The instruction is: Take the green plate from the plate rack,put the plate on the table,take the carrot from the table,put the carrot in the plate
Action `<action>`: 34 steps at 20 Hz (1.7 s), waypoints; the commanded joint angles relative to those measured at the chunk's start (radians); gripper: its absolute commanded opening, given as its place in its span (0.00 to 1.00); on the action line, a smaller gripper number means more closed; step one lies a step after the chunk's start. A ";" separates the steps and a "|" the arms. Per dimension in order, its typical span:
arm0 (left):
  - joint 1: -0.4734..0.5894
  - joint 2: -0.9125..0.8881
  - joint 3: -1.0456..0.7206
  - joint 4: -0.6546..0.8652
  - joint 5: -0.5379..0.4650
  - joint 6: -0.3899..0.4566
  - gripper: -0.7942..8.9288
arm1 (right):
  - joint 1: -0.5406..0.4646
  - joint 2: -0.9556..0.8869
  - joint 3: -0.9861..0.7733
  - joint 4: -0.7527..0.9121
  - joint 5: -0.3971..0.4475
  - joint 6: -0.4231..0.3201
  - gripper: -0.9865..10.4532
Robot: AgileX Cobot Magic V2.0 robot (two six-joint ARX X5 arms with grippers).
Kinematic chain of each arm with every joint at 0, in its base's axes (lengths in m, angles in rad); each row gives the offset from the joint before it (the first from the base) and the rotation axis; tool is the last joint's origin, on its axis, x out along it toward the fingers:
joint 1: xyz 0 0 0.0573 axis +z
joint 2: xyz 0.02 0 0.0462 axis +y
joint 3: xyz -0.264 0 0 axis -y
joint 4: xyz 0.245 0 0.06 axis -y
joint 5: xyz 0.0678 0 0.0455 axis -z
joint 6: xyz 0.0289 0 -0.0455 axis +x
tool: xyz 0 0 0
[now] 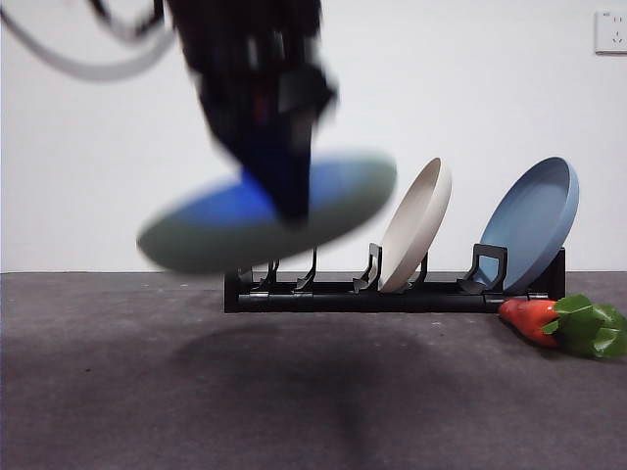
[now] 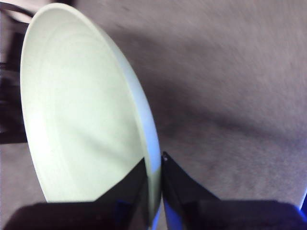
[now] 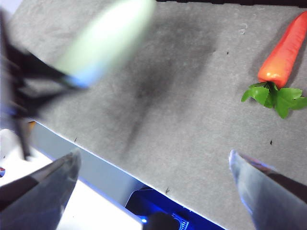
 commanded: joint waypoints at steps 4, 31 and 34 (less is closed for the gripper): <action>-0.008 0.184 -0.052 0.172 -0.034 0.064 0.07 | 0.002 -0.001 0.005 0.003 -0.003 0.006 0.66; -0.058 -0.336 0.155 0.018 0.092 -0.459 0.38 | 0.046 0.583 0.005 0.509 0.315 0.091 0.66; -0.060 -0.491 0.155 -0.001 0.106 -0.488 0.38 | 0.084 0.730 0.005 0.616 0.397 0.093 0.66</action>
